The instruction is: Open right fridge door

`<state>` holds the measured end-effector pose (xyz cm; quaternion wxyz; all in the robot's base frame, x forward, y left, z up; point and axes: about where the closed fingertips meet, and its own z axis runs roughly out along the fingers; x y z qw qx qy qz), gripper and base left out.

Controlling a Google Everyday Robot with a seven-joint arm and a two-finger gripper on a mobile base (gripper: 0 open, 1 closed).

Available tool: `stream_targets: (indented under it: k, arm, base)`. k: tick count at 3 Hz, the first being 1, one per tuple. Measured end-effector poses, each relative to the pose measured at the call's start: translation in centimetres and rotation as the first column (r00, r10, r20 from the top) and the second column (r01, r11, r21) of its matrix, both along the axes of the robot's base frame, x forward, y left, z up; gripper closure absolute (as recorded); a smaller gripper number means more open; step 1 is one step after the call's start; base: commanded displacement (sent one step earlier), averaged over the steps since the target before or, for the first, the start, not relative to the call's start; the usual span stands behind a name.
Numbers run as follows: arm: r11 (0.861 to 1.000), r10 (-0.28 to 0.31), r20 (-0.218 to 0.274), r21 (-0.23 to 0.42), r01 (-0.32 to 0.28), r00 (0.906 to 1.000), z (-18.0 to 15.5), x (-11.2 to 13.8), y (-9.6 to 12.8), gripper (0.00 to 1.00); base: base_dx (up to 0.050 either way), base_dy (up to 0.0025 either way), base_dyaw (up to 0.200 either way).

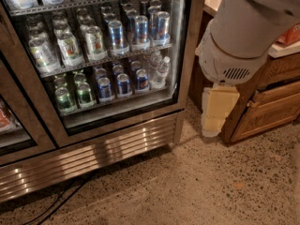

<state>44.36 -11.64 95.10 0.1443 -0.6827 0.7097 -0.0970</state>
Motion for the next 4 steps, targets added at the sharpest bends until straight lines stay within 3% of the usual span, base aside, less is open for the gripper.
stream_targets:
  k: [1, 2, 3, 4]
  arm:
    - [0.999, 0.024, 0.086, 0.044, -0.027, 0.996, 0.2, -1.2, -2.9, 0.0]
    - [0.981, -0.076, 0.073, 0.182, 0.062, 0.9944, -5.8, -2.6, -10.4, 0.0]
    - [0.931, -0.124, 0.104, 0.356, 0.079, 0.9869, -11.5, -1.2, -13.1, 0.0]
    - [0.829, -0.112, 0.169, 0.56, -0.001, 0.9792, -14.1, 1.4, -11.5, 0.0]
  base:
    - [0.0, 0.0, 0.0]
    - [0.0, 0.0, 0.0]
    - [0.0, 0.0, 0.0]
    - [0.0, 0.0, 0.0]
